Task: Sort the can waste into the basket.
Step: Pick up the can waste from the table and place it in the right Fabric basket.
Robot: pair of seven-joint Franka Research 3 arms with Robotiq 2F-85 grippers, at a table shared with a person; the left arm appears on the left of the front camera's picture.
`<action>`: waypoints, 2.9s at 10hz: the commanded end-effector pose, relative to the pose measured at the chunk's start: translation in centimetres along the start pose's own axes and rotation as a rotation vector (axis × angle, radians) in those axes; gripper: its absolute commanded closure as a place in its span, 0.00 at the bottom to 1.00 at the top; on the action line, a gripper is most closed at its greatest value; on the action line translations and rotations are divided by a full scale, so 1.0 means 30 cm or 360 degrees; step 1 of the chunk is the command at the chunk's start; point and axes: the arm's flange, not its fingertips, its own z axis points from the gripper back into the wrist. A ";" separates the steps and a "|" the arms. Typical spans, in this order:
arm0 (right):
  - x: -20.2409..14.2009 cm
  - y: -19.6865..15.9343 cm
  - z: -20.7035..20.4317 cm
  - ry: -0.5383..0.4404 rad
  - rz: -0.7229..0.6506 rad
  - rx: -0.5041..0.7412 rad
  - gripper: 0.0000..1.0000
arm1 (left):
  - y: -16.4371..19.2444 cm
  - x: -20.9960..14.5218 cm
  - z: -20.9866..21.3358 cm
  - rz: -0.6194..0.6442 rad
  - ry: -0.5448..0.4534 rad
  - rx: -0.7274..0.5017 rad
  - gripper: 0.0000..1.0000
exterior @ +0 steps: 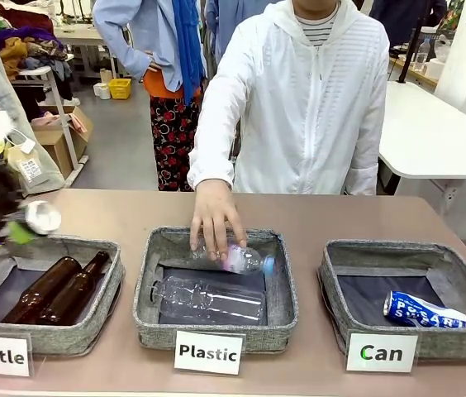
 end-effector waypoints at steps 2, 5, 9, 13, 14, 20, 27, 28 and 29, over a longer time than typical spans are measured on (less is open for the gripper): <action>-0.073 0.022 0.251 -0.0017 -0.0273 -0.0196 0.00 | 0.075 0.240 -0.099 -0.0097 0.0044 0.0111 0.67; -0.058 -0.008 0.174 -0.0002 -0.0154 -0.0188 0.00 | 0.110 0.248 -0.124 -0.0037 0.0094 0.0107 0.67; -0.058 -0.008 0.174 -0.0002 -0.0154 -0.0188 0.00 | 0.000 0.053 0.021 0.0208 0.0022 0.0305 0.67; -0.058 -0.008 0.174 -0.0002 -0.0154 -0.0188 0.00 | 0.039 0.159 -0.022 0.0097 0.0006 0.0253 0.67; -0.058 -0.008 0.174 -0.0002 -0.0154 -0.0188 0.00 | 0.084 0.259 -0.057 0.0071 0.0048 0.0307 0.67; -0.215 -0.010 0.506 -0.0139 -0.0207 -0.0305 0.00 | 0.236 1.141 -0.607 -0.0446 -0.0067 -0.0013 0.67; -0.344 -0.055 0.571 -0.0207 -0.0290 -0.0300 0.00 | 0.193 1.564 -1.133 -0.0305 -0.0219 -0.0077 0.67; -0.344 -0.055 0.571 -0.0207 -0.0290 -0.0300 0.00 | 0.195 1.566 -1.154 -0.0279 -0.0199 -0.0114 0.67; -0.344 -0.055 0.571 -0.0207 -0.0290 -0.0300 0.00 | 0.200 1.564 -1.156 -0.0268 -0.0196 -0.0112 0.65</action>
